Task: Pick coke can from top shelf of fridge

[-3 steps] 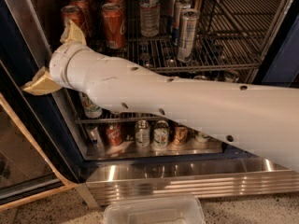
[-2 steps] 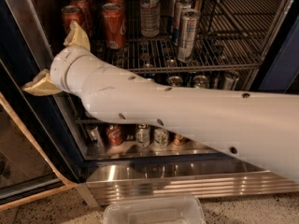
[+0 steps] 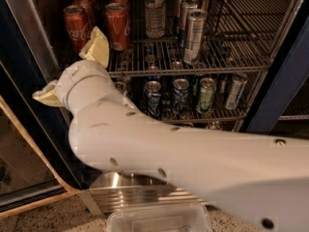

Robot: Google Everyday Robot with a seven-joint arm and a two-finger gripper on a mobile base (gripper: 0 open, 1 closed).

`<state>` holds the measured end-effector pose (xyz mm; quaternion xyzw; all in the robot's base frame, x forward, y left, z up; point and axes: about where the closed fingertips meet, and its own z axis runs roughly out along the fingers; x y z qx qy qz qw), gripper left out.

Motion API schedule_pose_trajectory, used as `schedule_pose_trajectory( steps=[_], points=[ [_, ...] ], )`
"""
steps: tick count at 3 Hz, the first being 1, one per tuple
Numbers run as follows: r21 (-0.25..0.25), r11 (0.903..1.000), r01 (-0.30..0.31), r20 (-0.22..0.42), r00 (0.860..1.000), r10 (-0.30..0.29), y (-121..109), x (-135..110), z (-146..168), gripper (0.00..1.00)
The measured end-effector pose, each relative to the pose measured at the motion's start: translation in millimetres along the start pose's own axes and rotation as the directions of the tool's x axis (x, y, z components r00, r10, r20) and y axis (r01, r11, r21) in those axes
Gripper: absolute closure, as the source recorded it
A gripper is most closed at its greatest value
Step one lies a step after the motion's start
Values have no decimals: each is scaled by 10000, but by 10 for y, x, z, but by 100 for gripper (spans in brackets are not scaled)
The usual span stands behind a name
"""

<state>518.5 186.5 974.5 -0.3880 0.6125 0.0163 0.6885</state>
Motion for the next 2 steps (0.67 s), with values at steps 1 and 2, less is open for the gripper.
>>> schedule_pose_trajectory(
  steps=[1, 2],
  points=[
    [952, 9952, -241, -480, 9984, 288, -41, 2, -202, 0],
    [1690, 9810, -953, -626, 9923, 1072, 13, 194, -127, 0]
  ],
)
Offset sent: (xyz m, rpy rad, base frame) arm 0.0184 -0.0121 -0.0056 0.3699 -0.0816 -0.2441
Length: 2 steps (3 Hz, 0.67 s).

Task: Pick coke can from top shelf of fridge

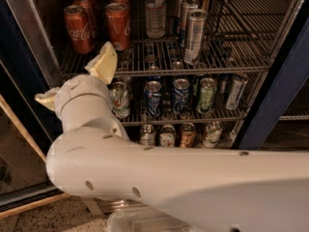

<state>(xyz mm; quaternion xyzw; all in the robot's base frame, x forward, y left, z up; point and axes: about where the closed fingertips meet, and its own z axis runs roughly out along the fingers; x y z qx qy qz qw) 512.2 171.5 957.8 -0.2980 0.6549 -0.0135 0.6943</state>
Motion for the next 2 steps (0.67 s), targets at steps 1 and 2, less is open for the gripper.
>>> schedule_pose_trajectory(
  steps=[1, 2],
  points=[
    [804, 9957, -471, 108, 9989, 464, -210, 0, 9, 0],
    [880, 9943, -598, 336, 9978, 570, -191, 17, 80, 0]
  ],
)
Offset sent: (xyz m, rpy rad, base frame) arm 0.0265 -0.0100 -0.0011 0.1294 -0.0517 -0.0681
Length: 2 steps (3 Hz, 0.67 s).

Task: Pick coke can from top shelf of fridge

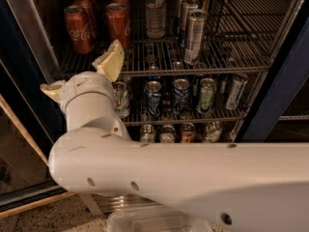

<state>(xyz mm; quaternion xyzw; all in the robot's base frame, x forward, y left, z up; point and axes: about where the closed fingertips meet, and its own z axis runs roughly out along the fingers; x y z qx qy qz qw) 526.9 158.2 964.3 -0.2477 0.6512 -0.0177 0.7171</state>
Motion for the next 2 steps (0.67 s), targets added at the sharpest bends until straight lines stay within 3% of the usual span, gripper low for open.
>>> schedule_pose_trajectory(
  steps=[2],
  points=[
    [582, 9968, -551, 842, 9952, 501, -122, -24, 295, 0]
  ],
)
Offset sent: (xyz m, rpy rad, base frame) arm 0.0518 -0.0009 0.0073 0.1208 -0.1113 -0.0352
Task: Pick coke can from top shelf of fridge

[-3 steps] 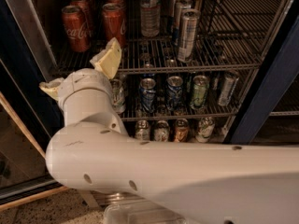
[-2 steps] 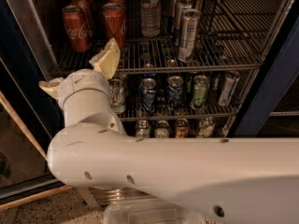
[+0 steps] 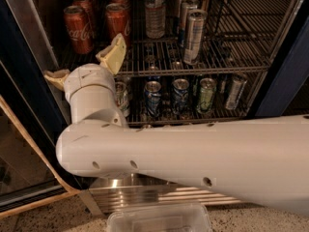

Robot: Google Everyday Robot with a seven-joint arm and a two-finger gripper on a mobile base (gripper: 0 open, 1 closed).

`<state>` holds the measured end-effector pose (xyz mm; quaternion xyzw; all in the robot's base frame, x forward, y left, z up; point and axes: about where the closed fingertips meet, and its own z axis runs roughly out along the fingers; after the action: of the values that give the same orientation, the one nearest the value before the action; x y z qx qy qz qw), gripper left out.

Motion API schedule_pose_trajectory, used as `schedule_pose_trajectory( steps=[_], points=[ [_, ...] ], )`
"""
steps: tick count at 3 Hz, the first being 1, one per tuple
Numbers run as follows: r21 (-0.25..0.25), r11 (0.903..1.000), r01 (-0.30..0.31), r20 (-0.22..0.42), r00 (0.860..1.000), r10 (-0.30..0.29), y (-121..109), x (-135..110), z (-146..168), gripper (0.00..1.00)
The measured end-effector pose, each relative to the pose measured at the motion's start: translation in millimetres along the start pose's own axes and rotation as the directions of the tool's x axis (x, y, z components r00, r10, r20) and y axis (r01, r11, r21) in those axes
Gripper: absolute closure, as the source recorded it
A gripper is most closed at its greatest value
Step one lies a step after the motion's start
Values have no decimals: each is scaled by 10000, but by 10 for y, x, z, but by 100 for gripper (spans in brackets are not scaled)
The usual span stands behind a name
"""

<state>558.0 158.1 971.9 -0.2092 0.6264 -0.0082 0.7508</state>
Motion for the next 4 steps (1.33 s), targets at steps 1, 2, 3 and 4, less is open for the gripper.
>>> schedule_pose_trajectory(
  steps=[1, 2, 3, 4],
  points=[
    [157, 9998, -138, 287, 9995, 133, -43, -8, 123, 0],
    [112, 9996, -244, 632, 9977, 237, -68, -56, 268, 0],
    [-19, 9963, -865, 1110, 9901, 861, -75, -137, 450, 0],
    [-18, 9968, -800, 1151, 9902, 796, -76, -141, 471, 0]
  ],
)
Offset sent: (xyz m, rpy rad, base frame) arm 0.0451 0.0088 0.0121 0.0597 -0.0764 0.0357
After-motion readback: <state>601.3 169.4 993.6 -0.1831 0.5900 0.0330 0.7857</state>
